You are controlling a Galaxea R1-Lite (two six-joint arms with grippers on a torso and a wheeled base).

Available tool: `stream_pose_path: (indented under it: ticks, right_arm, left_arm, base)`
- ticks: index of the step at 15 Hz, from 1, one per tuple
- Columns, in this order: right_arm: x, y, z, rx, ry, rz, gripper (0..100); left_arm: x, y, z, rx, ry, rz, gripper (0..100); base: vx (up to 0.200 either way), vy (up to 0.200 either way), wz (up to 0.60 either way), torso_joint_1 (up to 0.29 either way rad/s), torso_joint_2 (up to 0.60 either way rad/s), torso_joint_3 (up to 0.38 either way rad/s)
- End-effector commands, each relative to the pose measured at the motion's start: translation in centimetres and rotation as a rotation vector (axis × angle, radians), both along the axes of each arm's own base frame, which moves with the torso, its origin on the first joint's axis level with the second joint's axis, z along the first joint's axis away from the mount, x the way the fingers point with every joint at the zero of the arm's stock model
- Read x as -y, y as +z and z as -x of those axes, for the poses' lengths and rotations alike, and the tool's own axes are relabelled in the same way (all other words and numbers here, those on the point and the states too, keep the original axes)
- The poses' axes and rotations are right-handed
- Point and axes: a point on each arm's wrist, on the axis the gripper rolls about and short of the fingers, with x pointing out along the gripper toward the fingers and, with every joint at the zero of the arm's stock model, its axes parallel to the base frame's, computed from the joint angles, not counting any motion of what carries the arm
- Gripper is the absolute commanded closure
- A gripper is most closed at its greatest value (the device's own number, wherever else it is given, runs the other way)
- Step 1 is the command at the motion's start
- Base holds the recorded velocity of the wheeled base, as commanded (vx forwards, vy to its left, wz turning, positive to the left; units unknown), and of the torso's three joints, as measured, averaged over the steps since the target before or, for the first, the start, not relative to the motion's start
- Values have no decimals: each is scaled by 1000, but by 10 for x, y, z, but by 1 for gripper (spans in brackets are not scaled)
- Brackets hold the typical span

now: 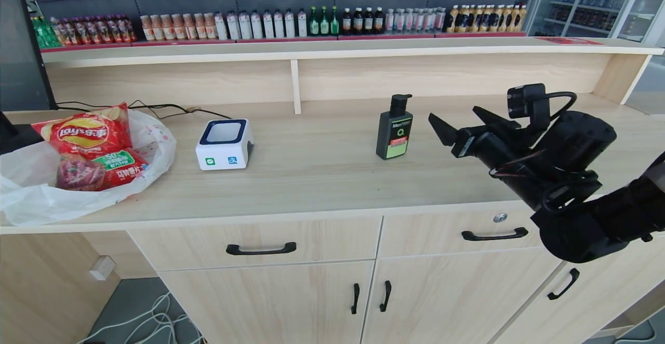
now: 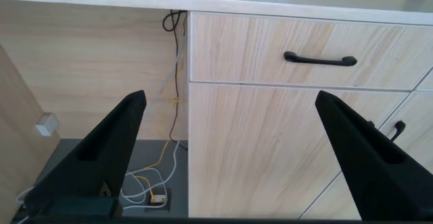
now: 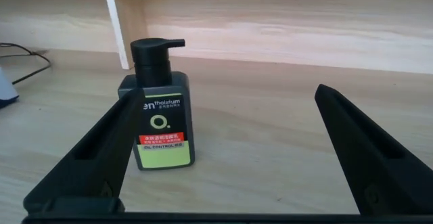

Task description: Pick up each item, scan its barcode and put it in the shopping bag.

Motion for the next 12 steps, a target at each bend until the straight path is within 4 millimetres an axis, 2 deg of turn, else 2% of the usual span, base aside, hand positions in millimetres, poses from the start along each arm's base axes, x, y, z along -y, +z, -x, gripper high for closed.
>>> stream_pose_path:
  ticks: [1, 7, 12]
  right_arm:
    - [4, 3, -19, -16, -6, -4, 0]
    - [2, -15, -38, -69, 11, 15, 0]
    - [1, -15, -37, -69, 16, 16, 0]
  left_arm:
    - [0, 0, 0, 0, 0, 0, 0]
    - [0, 0, 0, 0, 0, -1, 0]
    - [0, 0, 0, 0, 0, -1, 0]
  base:
    - [0, 0, 0, 0, 0, 0]
    - [0, 0, 0, 0, 0, 0]
    - [0, 0, 0, 0, 0, 0]
